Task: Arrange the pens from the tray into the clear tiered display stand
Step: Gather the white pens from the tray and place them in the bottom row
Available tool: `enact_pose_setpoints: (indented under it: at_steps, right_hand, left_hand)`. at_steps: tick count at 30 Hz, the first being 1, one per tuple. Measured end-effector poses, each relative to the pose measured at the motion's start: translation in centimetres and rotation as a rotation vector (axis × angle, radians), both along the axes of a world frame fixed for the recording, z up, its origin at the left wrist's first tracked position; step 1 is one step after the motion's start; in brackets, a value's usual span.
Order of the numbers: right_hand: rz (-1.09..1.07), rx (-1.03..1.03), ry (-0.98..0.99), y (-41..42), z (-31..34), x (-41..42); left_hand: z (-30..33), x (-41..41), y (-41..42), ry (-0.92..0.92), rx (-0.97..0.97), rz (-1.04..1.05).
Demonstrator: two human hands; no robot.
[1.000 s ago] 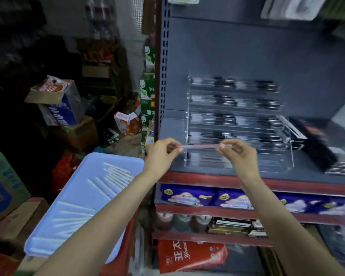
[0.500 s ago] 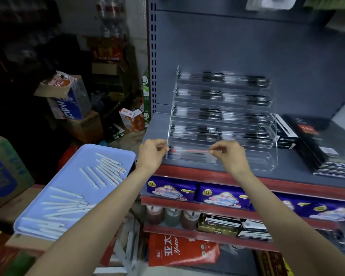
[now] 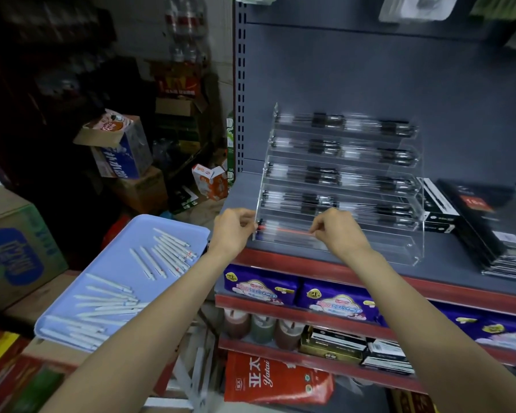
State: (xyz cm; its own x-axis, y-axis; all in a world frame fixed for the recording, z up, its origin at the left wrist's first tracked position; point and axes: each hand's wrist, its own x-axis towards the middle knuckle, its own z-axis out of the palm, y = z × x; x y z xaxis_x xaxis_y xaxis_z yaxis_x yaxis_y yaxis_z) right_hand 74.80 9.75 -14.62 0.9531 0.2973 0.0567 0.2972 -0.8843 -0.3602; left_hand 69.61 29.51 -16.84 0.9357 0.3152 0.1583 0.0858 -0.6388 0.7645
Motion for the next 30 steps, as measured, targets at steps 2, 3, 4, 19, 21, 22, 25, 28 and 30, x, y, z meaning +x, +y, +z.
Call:
enact_pose_setpoints:
  at_steps: [2,3,4,19,21,22,25,28,30]
  right_hand:
    - [-0.006,-0.004,-0.003,0.2,-0.1,-0.2]
    - [-0.007,0.013,-0.018,0.3,-0.1,-0.4]
    - [0.001,0.043,-0.047,0.5,-0.2,-0.7]
    - [0.366,0.344,0.135,21.6,-4.8,-7.6]
    - [0.348,0.289,0.227,24.7,-7.2,-7.2]
    - [0.331,0.263,0.268,26.0,-8.4,-7.0]
    - [0.268,0.150,0.371,29.1,-11.8,-6.1]
    - [0.233,0.026,0.408,31.5,-14.7,-5.4]
    - [0.218,-0.062,0.374,33.0,-16.1,-5.3]
  left_hand:
    - [0.1,0.1,0.3,-0.005,-0.007,-0.013]
    - [0.1,0.0,0.4,-0.010,-0.018,-0.025]
    - [0.2,0.0,0.6,-0.018,-0.028,-0.042]
    - [-6.3,-6.8,16.3,0.077,-0.004,0.098]
    - [-8.7,-7.0,19.7,0.167,0.055,0.107]
    - [-9.9,-7.0,21.4,0.215,0.101,0.086]
    - [-13.2,-6.6,25.6,0.416,0.294,-0.079]
    - [-15.3,-5.9,28.3,0.536,0.513,-0.281]
    - [-16.4,-5.6,29.4,0.552,0.598,-0.373]
